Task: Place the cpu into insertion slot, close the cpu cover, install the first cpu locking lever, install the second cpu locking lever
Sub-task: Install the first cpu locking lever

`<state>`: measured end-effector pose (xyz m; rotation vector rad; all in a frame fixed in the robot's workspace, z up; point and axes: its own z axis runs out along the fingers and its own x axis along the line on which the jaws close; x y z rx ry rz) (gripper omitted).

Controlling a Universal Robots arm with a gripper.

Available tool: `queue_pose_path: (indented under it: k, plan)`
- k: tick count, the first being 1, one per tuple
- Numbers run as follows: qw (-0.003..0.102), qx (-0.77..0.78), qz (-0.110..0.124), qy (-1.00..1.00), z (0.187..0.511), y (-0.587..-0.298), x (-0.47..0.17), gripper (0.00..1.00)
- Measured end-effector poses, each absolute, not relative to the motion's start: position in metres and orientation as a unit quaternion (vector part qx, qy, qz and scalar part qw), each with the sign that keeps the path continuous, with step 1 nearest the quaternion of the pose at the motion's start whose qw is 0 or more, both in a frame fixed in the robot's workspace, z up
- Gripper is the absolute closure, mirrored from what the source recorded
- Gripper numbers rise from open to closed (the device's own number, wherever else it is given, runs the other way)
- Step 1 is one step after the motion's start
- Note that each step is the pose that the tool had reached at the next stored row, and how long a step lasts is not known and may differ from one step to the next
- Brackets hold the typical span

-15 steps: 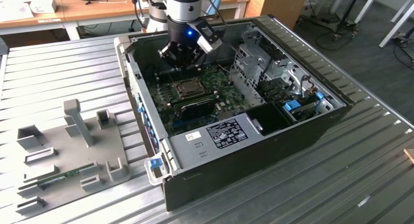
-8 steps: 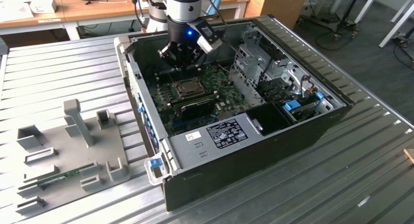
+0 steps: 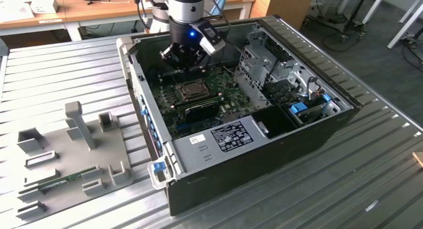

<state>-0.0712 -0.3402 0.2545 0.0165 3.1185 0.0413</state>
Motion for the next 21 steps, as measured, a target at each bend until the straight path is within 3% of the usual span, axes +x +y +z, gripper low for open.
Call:
queue_pose_path:
  k: [21]
  plan:
    - [0.012, 0.005, 0.013, 1.000, 0.254, -0.338, -0.084, 0.90]
